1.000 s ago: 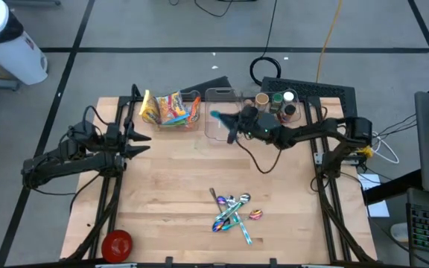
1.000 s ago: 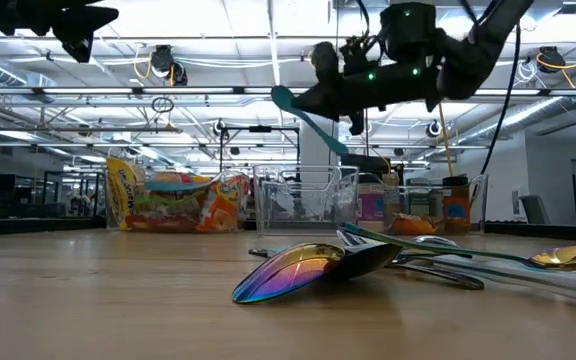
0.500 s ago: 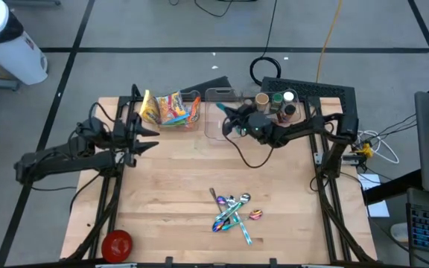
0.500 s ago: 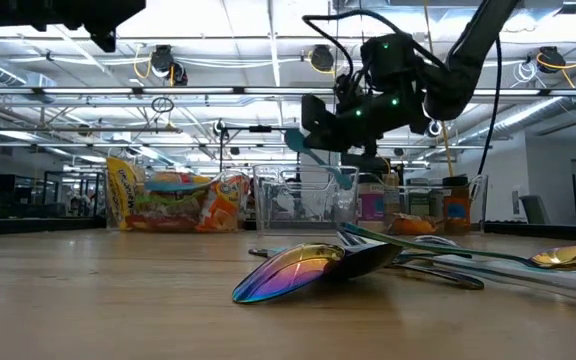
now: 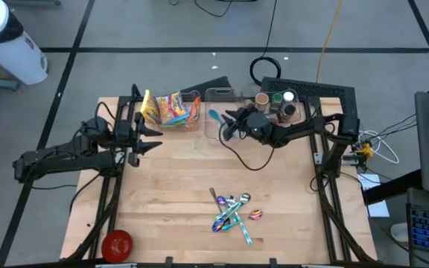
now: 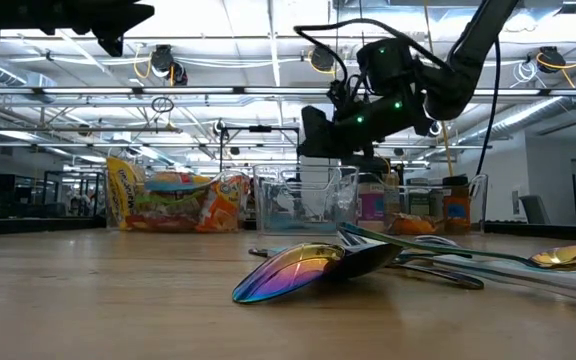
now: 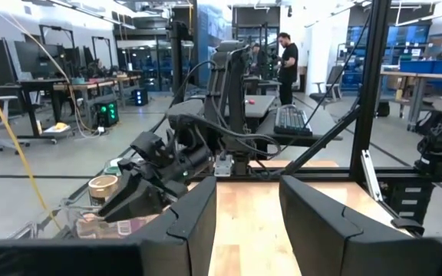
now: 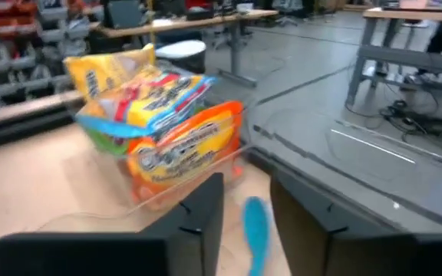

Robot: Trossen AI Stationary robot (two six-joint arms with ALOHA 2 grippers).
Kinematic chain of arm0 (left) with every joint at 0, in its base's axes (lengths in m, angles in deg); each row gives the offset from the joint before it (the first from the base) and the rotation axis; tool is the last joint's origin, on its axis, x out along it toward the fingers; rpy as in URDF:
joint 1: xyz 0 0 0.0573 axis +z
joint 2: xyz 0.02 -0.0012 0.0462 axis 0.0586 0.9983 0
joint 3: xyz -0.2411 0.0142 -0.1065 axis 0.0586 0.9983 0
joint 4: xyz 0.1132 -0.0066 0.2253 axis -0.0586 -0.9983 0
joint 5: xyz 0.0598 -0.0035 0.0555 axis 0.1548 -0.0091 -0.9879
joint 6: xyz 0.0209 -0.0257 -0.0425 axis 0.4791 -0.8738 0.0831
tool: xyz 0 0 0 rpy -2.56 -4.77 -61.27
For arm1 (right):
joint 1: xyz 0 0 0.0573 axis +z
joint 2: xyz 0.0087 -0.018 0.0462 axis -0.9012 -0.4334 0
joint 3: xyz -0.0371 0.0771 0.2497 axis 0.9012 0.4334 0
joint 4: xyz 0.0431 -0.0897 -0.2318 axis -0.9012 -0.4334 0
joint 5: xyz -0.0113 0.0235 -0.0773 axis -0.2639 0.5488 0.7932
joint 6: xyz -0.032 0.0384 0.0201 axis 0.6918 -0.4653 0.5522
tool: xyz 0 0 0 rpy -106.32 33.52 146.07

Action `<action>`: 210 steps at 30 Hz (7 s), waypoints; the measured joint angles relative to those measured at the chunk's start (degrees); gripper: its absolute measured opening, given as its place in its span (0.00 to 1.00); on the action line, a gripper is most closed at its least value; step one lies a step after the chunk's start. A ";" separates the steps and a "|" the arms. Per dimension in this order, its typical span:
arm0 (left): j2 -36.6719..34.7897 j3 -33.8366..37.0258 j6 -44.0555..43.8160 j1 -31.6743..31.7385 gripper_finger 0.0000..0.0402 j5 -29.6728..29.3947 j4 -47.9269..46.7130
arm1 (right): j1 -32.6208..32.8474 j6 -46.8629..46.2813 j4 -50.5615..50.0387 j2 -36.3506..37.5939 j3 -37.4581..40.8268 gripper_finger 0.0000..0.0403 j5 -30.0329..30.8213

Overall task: Pick & Place Food Item
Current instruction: Put the blue baby spoon into the middle transparent bin, then put the blue spoon into the middle transparent bin

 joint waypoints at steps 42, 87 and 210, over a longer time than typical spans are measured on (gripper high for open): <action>0.00 0.07 -0.15 0.04 0.38 0.02 -0.11 | 52.37 -7.61 -44.62 8.11 0.09 0.43 -8.08; -10.87 9.44 3.43 -14.95 0.38 -15.94 -9.73 | 52.59 -10.20 -39.64 -0.78 0.01 0.04 -11.59; -23.98 21.57 4.13 -15.50 0.38 -8.50 -7.41 | -2.04 -11.69 -19.38 4.86 -4.20 0.01 -4.13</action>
